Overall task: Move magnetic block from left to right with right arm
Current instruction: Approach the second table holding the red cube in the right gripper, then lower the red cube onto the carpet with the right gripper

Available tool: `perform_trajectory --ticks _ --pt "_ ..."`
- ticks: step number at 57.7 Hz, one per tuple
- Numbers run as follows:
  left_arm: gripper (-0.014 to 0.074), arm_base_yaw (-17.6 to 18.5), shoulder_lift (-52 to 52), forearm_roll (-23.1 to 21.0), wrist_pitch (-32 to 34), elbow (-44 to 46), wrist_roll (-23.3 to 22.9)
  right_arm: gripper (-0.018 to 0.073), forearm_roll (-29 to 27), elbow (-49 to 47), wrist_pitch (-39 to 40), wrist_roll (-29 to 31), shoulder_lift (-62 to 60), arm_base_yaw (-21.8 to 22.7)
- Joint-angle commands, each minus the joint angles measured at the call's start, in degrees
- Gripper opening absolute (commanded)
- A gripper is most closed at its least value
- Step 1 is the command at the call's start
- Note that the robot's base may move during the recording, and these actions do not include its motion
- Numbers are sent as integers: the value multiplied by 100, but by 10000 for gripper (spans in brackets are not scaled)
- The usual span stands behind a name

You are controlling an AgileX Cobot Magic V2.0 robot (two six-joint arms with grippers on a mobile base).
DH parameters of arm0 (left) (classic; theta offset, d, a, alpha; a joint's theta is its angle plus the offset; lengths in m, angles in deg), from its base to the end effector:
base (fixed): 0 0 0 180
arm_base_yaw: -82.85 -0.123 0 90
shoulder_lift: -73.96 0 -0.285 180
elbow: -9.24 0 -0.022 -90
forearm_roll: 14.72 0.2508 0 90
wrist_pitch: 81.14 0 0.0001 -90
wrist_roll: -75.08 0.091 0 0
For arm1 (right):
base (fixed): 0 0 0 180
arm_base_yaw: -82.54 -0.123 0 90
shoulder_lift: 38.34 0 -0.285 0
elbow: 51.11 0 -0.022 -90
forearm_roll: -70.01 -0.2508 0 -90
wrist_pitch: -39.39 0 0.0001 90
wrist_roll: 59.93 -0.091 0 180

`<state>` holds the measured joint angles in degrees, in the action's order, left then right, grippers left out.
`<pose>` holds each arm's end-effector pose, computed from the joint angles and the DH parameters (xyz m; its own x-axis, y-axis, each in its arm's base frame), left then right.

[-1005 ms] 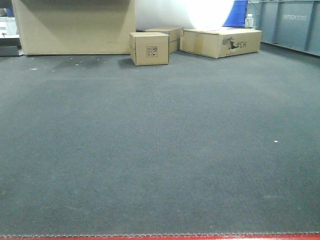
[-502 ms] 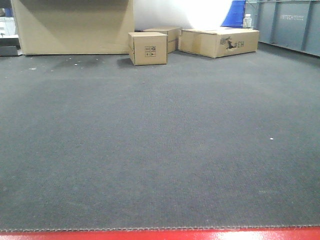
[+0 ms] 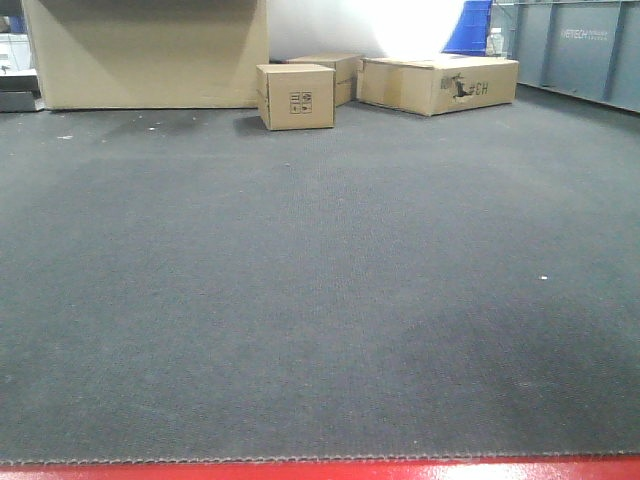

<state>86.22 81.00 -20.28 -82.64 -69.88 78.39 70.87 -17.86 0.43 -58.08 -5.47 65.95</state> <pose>0.0567 -0.0036 0.2003 0.0384 -0.0416 -0.9984 0.0629 0.9973 -0.0391 0.0663 0.0188 0.3756 -0.2369 -0.1164 -0.9645 -0.2875 0.9567 -0.0449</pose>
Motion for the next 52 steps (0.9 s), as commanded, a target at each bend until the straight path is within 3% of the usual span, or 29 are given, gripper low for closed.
perform_trajectory --ticks 1,13,28,52 --pt "-126 6 -37 -27 475 -47 -34 223 -133 -457 545 233 794 -422" --pt "-126 6 -37 -27 475 -47 -34 223 -119 -1215 325 277 2576 -1105" --pt "-126 6 -37 -27 475 -47 -34 223 -331 -2277 -363 277 4675 -1117" --pt "-126 6 -37 -27 475 -47 -34 223 -352 -2655 -131 277 6771 -1117"
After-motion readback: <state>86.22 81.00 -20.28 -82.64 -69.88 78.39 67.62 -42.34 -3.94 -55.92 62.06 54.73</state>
